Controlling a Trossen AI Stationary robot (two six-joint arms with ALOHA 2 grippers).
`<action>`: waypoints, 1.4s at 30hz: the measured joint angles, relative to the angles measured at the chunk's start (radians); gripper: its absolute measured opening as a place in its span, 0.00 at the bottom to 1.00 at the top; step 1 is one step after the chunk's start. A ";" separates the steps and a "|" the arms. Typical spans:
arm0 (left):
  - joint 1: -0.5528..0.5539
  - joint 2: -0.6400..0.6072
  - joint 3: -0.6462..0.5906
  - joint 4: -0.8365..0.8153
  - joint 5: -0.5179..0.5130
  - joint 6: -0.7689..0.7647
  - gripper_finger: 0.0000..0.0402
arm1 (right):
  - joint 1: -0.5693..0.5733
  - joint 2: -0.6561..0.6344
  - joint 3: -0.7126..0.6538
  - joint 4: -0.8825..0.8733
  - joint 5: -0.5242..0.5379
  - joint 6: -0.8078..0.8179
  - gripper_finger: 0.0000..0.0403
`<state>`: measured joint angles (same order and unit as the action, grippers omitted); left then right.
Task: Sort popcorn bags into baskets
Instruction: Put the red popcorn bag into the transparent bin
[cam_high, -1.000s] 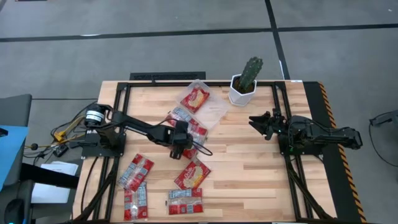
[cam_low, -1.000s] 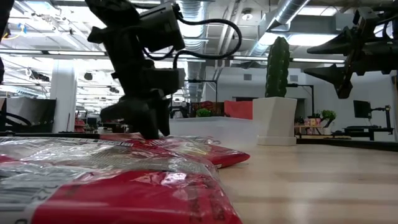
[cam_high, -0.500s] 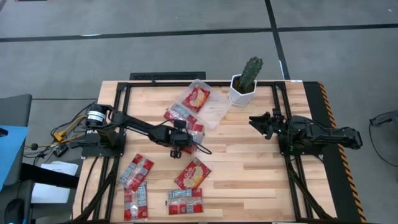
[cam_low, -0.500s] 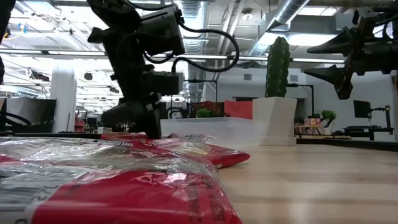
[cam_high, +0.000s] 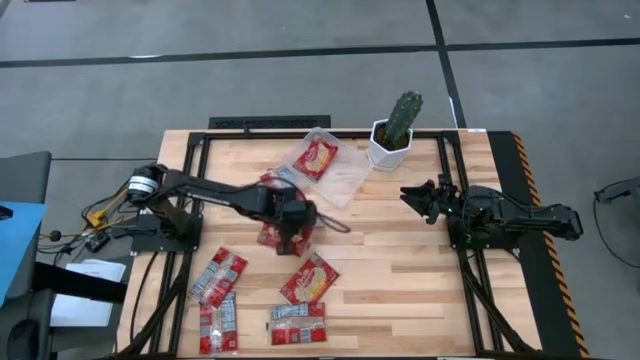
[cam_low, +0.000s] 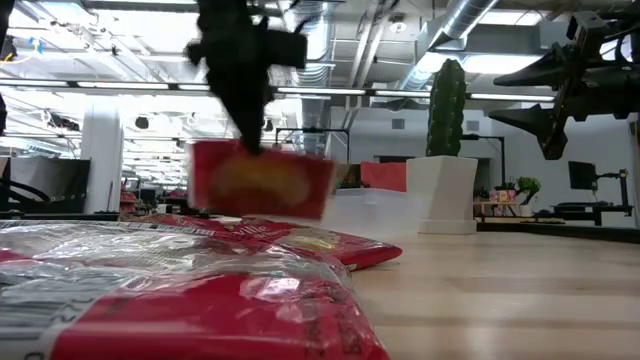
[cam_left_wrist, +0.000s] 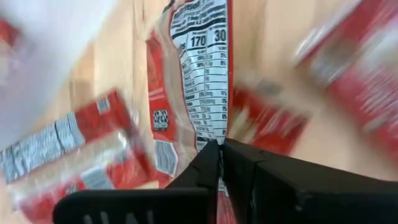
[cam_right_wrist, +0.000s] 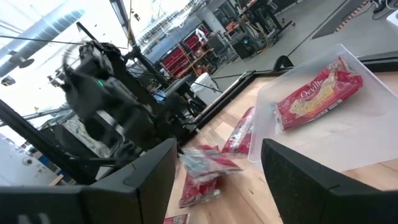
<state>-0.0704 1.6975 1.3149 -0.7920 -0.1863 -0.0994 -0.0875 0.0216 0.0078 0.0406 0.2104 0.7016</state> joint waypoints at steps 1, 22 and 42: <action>0.007 -0.002 0.032 -0.004 0.021 -0.018 0.00 | 0.000 0.000 0.000 0.000 0.000 -0.001 0.65; 0.348 0.036 0.216 0.186 0.002 -0.181 0.00 | 0.000 0.000 0.000 0.000 -0.001 -0.003 0.65; 0.344 0.252 0.222 0.390 -0.052 -0.323 0.00 | -0.009 0.045 0.000 0.002 0.005 -0.003 0.65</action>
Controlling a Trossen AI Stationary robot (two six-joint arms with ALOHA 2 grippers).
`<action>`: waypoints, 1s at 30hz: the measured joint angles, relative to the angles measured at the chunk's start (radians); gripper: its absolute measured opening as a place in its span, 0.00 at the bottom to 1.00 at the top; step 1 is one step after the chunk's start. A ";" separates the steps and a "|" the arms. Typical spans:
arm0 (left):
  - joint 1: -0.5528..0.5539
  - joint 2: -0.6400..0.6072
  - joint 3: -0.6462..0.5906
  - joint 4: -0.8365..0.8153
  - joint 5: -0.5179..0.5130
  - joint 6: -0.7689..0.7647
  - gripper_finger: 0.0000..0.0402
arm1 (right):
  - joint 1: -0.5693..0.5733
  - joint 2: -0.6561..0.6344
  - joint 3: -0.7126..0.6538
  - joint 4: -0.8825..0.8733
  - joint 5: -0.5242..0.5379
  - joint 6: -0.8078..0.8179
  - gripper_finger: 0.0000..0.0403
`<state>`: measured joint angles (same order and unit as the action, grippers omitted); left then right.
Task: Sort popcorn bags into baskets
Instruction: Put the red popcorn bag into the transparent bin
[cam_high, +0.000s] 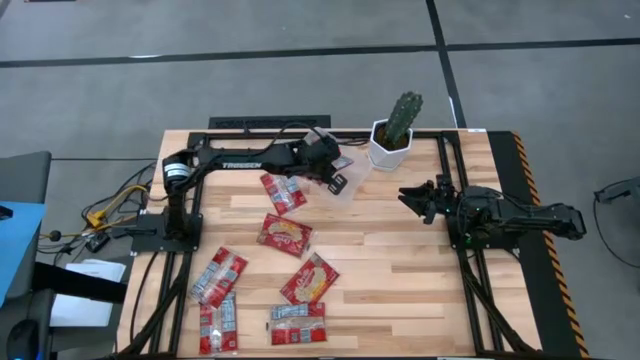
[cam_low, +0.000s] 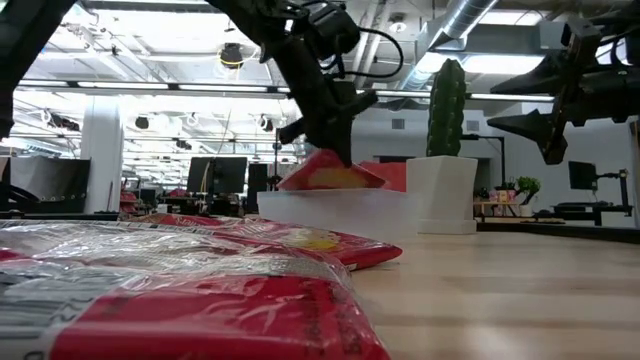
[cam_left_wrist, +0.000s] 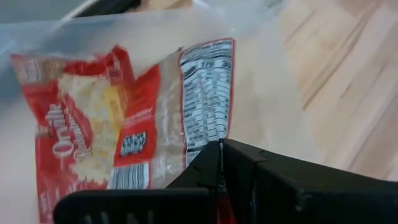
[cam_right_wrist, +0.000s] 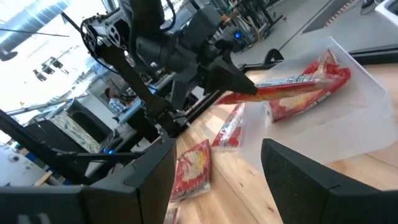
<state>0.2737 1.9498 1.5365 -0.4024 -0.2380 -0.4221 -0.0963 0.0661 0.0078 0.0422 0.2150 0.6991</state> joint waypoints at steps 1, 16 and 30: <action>0.000 0.008 0.001 0.032 0.007 -0.006 0.00 | 0.000 -0.001 0.000 0.001 0.000 0.000 0.65; -0.006 0.135 0.069 0.113 0.058 -0.007 0.00 | -0.006 0.008 0.000 0.000 -0.003 0.008 0.65; -0.003 0.119 0.070 0.100 0.100 0.115 0.37 | -0.005 0.008 0.000 0.000 -0.001 -0.003 0.65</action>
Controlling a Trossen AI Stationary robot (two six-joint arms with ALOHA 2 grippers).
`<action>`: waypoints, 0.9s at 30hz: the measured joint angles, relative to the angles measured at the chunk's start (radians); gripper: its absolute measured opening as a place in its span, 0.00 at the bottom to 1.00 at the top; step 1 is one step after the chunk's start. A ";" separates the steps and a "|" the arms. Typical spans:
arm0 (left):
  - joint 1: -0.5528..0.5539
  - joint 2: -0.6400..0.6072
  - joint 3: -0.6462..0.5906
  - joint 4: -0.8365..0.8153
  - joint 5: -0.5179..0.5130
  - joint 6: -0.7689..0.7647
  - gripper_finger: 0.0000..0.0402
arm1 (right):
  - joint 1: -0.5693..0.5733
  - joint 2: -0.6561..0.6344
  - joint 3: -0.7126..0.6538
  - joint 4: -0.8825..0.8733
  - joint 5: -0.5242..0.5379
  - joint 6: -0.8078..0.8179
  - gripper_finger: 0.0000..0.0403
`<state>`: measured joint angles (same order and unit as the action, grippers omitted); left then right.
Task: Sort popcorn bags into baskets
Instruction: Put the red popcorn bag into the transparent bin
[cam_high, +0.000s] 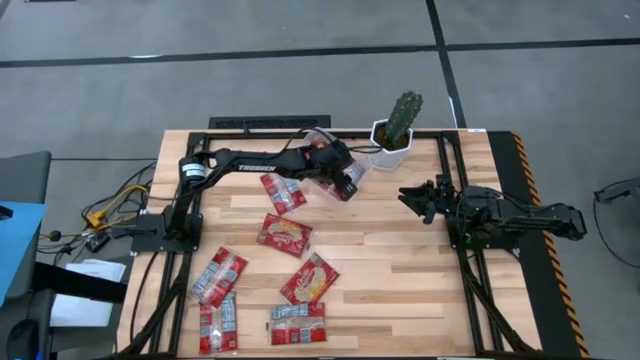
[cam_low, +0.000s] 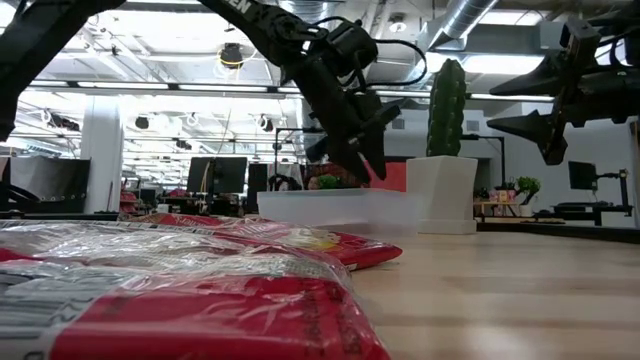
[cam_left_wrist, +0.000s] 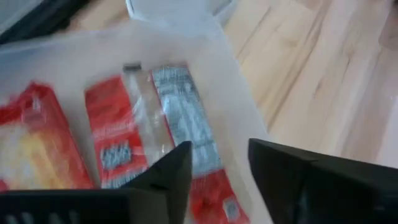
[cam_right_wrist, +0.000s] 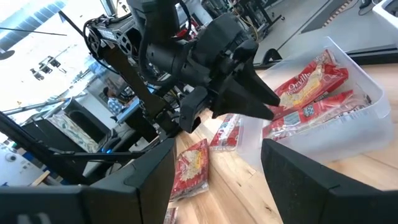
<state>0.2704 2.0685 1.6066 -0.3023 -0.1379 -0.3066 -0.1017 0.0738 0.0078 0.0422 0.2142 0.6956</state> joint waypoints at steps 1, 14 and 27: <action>0.005 -0.013 0.002 -0.036 0.003 -0.007 0.40 | 0.000 0.000 0.000 0.000 0.000 0.000 0.65; 0.089 -0.484 0.053 -0.566 -0.141 0.094 0.46 | -0.001 0.000 0.000 0.000 -0.003 -0.002 0.65; 0.118 -0.866 -0.840 -0.122 -0.065 -0.622 0.51 | -0.021 0.000 0.000 0.000 0.000 -0.016 0.65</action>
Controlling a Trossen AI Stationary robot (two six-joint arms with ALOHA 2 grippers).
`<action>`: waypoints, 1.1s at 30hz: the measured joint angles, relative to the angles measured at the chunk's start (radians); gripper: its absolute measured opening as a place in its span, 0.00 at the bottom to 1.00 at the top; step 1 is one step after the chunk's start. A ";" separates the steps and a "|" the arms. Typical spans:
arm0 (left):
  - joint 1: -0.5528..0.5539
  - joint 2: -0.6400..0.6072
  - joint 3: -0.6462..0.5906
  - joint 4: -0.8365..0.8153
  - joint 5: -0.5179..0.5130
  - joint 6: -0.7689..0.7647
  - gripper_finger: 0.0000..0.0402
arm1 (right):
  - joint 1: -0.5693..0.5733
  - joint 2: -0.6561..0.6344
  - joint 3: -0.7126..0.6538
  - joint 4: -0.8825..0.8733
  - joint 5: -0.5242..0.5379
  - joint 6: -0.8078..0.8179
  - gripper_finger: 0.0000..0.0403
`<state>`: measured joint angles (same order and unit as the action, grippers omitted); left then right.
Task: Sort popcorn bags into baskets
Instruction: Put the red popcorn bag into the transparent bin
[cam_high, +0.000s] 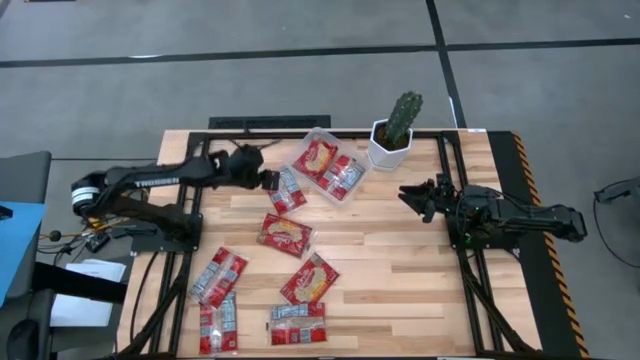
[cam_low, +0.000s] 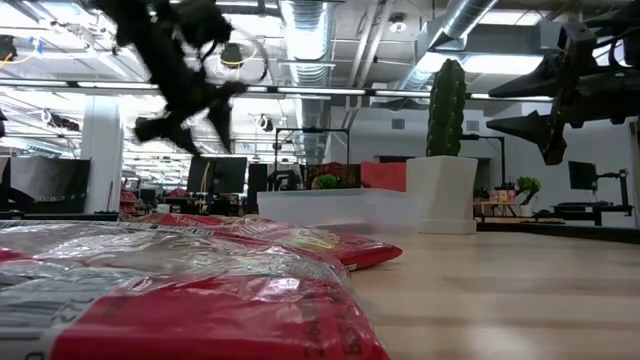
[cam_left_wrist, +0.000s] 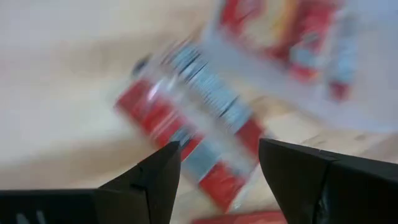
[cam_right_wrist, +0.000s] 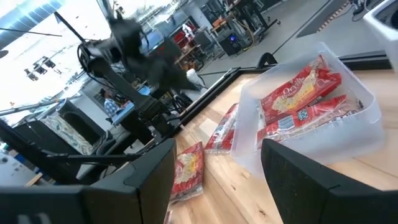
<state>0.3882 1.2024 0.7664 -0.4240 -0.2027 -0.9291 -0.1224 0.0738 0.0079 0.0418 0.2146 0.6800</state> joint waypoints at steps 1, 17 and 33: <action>0.000 0.000 -0.037 0.016 0.006 -0.040 0.51 | -0.002 0.000 0.000 0.000 0.000 0.000 0.65; -0.027 0.237 -0.186 0.362 0.063 -0.260 0.51 | -0.011 0.000 0.000 0.000 -0.003 0.000 0.65; -0.029 0.378 -0.184 0.450 0.031 -0.346 0.03 | -0.011 0.000 0.000 0.000 -0.003 0.000 0.65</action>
<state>0.3591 1.5803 0.5827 0.0260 -0.1721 -1.2747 -0.1337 0.0738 0.0078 0.0418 0.2111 0.6802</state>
